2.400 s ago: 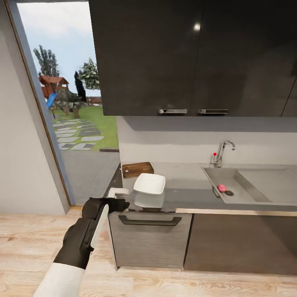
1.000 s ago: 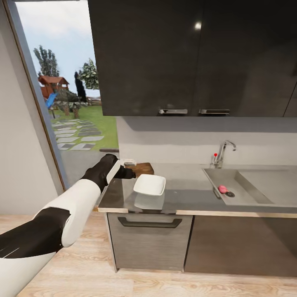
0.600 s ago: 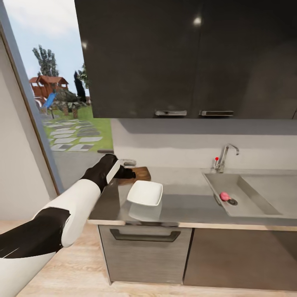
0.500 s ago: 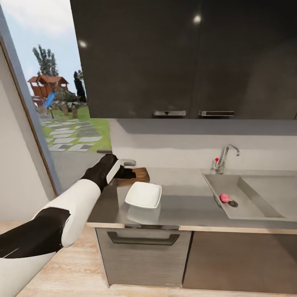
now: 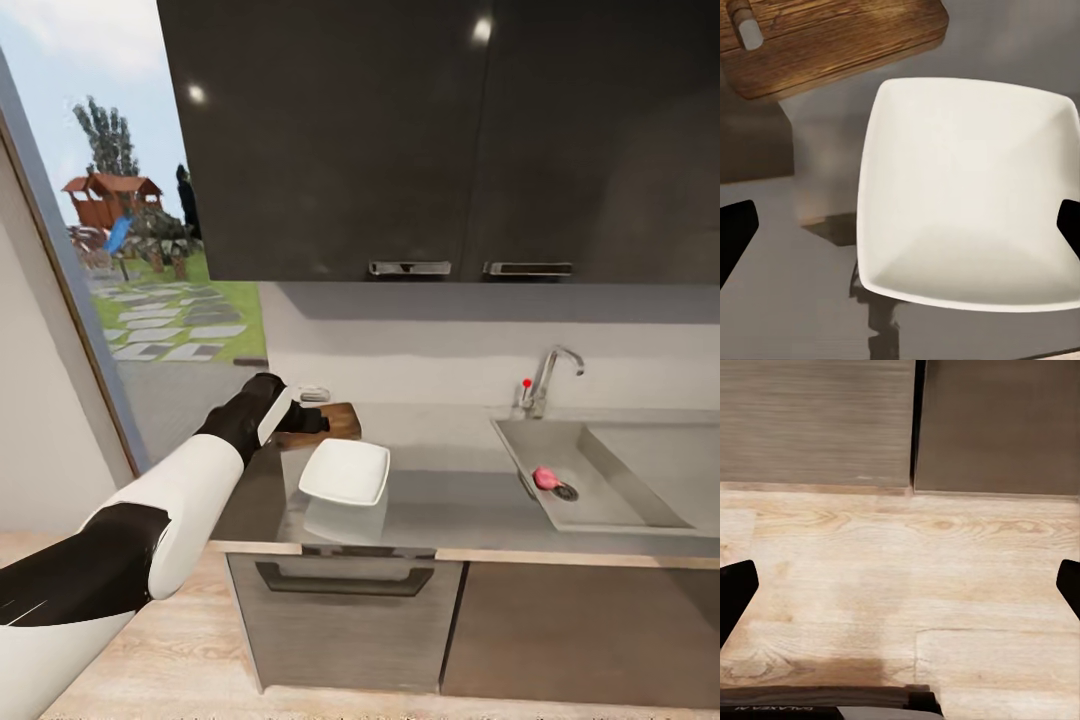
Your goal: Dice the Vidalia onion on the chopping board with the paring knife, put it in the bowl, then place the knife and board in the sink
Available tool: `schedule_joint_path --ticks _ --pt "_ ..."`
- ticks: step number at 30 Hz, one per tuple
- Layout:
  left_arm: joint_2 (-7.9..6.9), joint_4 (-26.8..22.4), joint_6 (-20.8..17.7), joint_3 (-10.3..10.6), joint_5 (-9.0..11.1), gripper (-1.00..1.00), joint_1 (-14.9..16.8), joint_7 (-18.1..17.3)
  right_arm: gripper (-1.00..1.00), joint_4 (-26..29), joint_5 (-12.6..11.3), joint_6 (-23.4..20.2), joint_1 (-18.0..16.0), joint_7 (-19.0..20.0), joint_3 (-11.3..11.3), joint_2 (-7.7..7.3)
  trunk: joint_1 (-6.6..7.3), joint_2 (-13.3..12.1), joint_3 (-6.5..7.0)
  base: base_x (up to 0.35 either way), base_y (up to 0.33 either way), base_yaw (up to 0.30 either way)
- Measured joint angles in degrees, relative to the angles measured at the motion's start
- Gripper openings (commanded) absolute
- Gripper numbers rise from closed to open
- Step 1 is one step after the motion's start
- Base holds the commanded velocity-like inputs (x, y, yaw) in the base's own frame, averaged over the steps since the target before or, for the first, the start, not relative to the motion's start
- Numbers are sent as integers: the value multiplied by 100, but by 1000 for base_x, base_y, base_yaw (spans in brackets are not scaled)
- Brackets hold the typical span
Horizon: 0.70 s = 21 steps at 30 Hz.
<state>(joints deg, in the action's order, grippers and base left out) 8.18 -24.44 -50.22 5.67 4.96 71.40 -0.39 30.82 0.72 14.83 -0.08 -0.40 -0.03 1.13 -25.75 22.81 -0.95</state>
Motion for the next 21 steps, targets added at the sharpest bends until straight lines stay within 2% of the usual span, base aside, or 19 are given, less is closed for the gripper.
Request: schedule_joint_path --ticks 15,21 --pt "-4 15 19 -1 7 100 -34 -43 100 -2 0 2 0 0 1 0 0 -2 -131 0 0 0" --pt "-10 8 24 -1 9 100 -58 -328 100 -2 0 2 1 0 1 0 0 -2 -185 0 0 0"
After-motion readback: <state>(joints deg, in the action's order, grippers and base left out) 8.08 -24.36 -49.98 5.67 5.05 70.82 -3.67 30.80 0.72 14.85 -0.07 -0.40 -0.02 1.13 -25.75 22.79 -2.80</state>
